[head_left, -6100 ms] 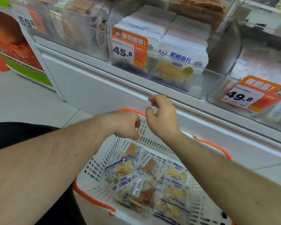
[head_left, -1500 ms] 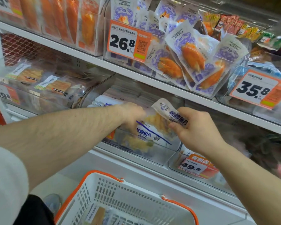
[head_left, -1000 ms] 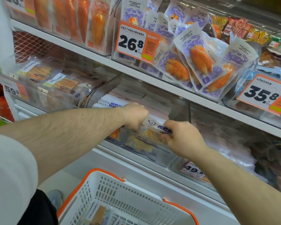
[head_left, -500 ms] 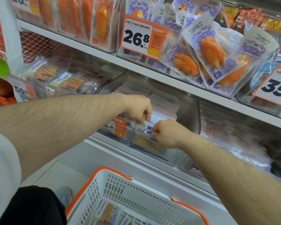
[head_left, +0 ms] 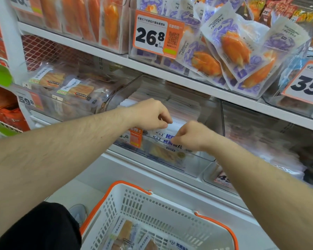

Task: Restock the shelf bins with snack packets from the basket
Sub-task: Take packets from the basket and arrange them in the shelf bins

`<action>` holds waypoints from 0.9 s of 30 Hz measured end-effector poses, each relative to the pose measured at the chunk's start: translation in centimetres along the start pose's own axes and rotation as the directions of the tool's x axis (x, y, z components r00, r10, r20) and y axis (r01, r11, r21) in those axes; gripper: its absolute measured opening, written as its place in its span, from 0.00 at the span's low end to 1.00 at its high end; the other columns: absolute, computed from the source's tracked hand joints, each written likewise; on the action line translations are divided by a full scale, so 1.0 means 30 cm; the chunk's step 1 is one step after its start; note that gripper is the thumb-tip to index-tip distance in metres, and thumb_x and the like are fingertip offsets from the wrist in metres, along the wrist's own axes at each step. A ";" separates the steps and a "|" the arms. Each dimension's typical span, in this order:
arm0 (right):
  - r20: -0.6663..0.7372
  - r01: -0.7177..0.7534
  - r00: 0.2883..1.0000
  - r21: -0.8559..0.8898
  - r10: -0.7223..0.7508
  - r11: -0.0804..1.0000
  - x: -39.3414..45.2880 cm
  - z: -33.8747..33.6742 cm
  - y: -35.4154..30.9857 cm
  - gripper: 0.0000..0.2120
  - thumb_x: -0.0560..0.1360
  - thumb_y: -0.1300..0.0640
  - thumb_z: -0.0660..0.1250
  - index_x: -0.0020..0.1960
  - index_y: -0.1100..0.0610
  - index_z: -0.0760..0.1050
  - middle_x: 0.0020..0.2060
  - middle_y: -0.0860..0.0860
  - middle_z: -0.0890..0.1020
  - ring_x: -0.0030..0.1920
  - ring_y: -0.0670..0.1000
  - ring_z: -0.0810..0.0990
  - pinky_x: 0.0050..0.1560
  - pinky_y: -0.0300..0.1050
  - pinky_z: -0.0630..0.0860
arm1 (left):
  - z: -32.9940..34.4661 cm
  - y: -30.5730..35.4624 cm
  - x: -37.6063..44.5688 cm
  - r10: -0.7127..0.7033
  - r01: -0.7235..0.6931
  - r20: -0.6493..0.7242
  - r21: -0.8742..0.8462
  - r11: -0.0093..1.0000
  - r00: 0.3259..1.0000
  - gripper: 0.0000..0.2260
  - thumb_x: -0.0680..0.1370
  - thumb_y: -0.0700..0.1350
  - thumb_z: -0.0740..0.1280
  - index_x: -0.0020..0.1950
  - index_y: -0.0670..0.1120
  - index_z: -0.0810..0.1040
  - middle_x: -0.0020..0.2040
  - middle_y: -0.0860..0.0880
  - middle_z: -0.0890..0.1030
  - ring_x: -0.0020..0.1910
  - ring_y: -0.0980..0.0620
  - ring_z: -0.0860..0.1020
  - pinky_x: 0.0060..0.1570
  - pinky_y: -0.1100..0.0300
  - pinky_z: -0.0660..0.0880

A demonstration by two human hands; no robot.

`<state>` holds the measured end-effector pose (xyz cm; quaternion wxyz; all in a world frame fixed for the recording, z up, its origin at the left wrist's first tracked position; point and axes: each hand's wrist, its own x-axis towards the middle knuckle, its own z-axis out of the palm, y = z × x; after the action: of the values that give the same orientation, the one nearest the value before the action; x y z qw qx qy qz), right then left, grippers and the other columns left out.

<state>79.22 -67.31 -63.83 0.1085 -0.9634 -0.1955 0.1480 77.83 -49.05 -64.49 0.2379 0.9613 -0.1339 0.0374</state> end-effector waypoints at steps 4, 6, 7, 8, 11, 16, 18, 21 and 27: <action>-0.453 -0.036 0.891 0.020 0.041 0.999 -0.046 0.034 0.038 0.10 0.74 0.48 0.67 0.50 0.50 0.82 0.49 0.50 0.82 0.51 0.54 0.80 0.51 0.47 0.78 | 0.033 0.009 -0.074 -0.023 0.013 -0.135 -0.076 0.997 0.991 0.10 0.78 0.47 0.69 0.57 0.52 0.84 0.52 0.58 0.81 0.53 0.59 0.77 0.58 0.59 0.73; -0.442 -0.060 0.896 -0.018 0.046 0.998 -0.053 0.064 0.046 0.13 0.76 0.48 0.66 0.58 0.51 0.81 0.56 0.52 0.79 0.57 0.56 0.78 0.53 0.46 0.75 | 0.057 0.026 -0.105 -0.019 -0.005 -0.211 -0.114 0.993 0.977 0.09 0.77 0.47 0.69 0.56 0.52 0.84 0.48 0.63 0.78 0.51 0.59 0.76 0.57 0.58 0.74; -0.427 -0.053 0.903 -0.020 0.039 0.998 -0.052 0.077 0.048 0.13 0.77 0.49 0.66 0.58 0.52 0.81 0.57 0.54 0.79 0.57 0.56 0.77 0.51 0.45 0.73 | 0.069 0.039 -0.118 -0.013 -0.019 -0.239 -0.132 0.991 0.971 0.08 0.77 0.46 0.69 0.55 0.52 0.84 0.46 0.64 0.77 0.49 0.59 0.76 0.55 0.58 0.74; -0.421 -0.043 0.907 -0.012 0.034 0.999 -0.050 0.086 0.048 0.12 0.78 0.50 0.66 0.57 0.53 0.82 0.57 0.55 0.78 0.57 0.57 0.77 0.49 0.43 0.70 | 0.080 0.053 -0.130 -0.005 -0.032 -0.255 -0.142 0.989 0.967 0.08 0.76 0.46 0.69 0.54 0.52 0.84 0.45 0.63 0.77 0.47 0.58 0.76 0.54 0.57 0.75; -0.431 -0.030 0.901 0.040 0.044 0.999 -0.047 0.099 0.049 0.11 0.79 0.51 0.66 0.55 0.55 0.83 0.56 0.56 0.78 0.56 0.56 0.76 0.46 0.41 0.66 | 0.105 0.096 -0.165 0.045 -0.081 -0.265 -0.125 0.989 0.963 0.07 0.76 0.45 0.70 0.51 0.51 0.85 0.44 0.61 0.78 0.44 0.56 0.77 0.51 0.57 0.75; -0.726 0.138 0.670 -0.086 -0.157 0.987 -0.101 0.163 0.061 0.08 0.76 0.56 0.68 0.48 0.60 0.83 0.49 0.57 0.79 0.52 0.61 0.76 0.51 0.50 0.73 | 0.156 0.129 -0.237 0.052 -0.074 -0.188 -0.113 0.991 0.981 0.05 0.74 0.45 0.70 0.46 0.52 0.86 0.35 0.64 0.77 0.35 0.64 0.74 0.42 0.63 0.70; -0.830 0.314 0.479 -0.142 -0.286 0.939 -0.136 0.232 0.064 0.05 0.72 0.61 0.68 0.40 0.61 0.81 0.41 0.57 0.80 0.44 0.61 0.78 0.46 0.50 0.74 | 0.203 0.117 -0.267 0.033 -0.034 -0.014 -0.066 0.997 0.999 0.06 0.74 0.46 0.69 0.46 0.53 0.85 0.35 0.63 0.79 0.35 0.64 0.75 0.41 0.64 0.71; -0.836 0.454 0.438 -0.113 -0.331 0.884 -0.169 0.369 0.064 0.04 0.70 0.63 0.68 0.37 0.61 0.79 0.36 0.56 0.78 0.39 0.58 0.77 0.44 0.48 0.74 | 0.284 0.093 -0.308 -0.027 0.016 0.269 0.046 0.999 0.963 0.08 0.75 0.47 0.68 0.51 0.52 0.85 0.46 0.56 0.84 0.45 0.57 0.79 0.49 0.60 0.75; -0.522 0.269 0.847 0.253 -0.103 0.929 -0.185 0.713 0.141 0.06 0.74 0.61 0.68 0.38 0.58 0.79 0.40 0.53 0.80 0.41 0.53 0.77 0.42 0.45 0.72 | 0.454 0.022 -0.395 -0.167 0.080 0.593 0.170 0.982 0.788 0.10 0.79 0.48 0.66 0.59 0.50 0.82 0.55 0.55 0.82 0.54 0.53 0.80 0.57 0.54 0.76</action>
<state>68.79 -70.16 -83.55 0.3223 -0.9145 -0.2279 -0.0884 66.37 -53.15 -77.84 0.1186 0.9433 -0.1367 -0.2781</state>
